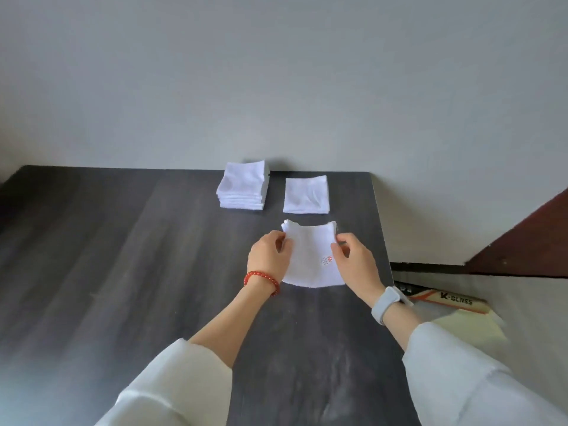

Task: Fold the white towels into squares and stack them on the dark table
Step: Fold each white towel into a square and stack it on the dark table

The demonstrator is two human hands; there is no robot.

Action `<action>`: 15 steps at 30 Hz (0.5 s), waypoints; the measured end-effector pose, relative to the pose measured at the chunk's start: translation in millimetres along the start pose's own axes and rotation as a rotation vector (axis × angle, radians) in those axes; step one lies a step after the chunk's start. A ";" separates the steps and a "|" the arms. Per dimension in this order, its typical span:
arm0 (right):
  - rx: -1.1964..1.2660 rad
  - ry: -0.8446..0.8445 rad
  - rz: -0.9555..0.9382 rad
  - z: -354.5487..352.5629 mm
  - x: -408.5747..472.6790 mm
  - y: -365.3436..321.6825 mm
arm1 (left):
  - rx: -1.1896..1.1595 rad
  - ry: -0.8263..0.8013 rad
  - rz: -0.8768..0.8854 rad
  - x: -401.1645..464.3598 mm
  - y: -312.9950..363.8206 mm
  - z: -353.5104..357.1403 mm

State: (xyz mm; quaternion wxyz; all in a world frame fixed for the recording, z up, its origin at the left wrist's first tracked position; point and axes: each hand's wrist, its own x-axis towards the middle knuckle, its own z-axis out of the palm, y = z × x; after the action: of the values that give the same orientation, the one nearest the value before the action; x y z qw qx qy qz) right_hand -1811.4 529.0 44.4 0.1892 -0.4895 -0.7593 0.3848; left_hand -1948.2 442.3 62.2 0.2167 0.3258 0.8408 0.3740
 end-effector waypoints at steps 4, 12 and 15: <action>0.016 0.071 0.037 4.0 95.7 -2.7 | -0.026 -0.004 0.008 102.7 19.0 21.1; -0.012 0.098 0.041 34.9 221.6 5.7 | -0.016 0.072 -0.055 231.2 15.6 79.5; -0.061 0.074 0.044 47.4 247.5 14.9 | 0.013 0.105 -0.101 254.6 9.5 97.8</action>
State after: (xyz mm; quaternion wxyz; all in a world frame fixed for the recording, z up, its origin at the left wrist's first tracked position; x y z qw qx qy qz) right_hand -1945.1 733.4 -19.1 0.1939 -0.5254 -0.7521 0.3473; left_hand -2061.7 675.6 -22.5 0.1887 0.2643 0.8688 0.3738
